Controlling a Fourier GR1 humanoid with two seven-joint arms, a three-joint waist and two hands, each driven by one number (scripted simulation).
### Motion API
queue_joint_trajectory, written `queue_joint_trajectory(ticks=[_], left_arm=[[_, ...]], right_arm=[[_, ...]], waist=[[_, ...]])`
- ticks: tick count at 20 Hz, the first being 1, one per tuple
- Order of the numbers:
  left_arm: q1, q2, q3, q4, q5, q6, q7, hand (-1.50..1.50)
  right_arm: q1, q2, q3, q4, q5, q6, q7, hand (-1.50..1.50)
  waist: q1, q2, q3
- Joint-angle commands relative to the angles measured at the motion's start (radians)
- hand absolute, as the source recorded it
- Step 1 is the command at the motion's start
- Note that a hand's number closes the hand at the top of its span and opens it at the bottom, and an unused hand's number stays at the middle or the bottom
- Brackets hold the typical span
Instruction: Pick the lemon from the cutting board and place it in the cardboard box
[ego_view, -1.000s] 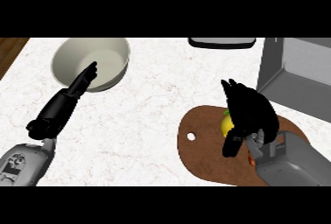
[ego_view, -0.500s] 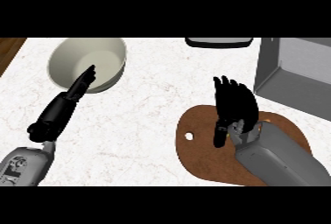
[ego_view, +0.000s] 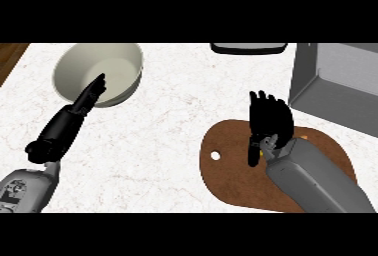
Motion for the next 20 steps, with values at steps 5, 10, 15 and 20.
queue_joint_trajectory(ticks=[5, 10, 15, 20], left_arm=[[0.046, -0.006, 0.022, -0.075, -0.004, -0.029, 0.034, 0.00], [0.017, -0.032, 0.026, -0.006, -0.029, -0.029, 0.001, 0.00], [0.004, -0.019, 0.049, -0.065, -0.035, -0.041, 0.066, 0.00], [-0.001, -0.020, 0.101, 0.013, -0.021, -0.088, -0.003, 0.00]], right_arm=[[0.051, 0.057, -0.053, -0.007, 0.066, 0.057, 0.114, -1.50], [0.062, 0.108, -0.055, 0.059, 0.126, 0.060, 0.119, -1.50], [0.086, 0.087, -0.110, 0.090, 0.179, 0.050, 0.051, -1.50], [0.186, 0.098, -0.131, 0.034, 0.219, 0.045, 0.004, -1.50]], waist=[[0.002, -0.001, 0.001], [-0.005, 0.001, 0.000], [0.000, 0.000, 0.001], [-0.006, 0.001, 0.001]])
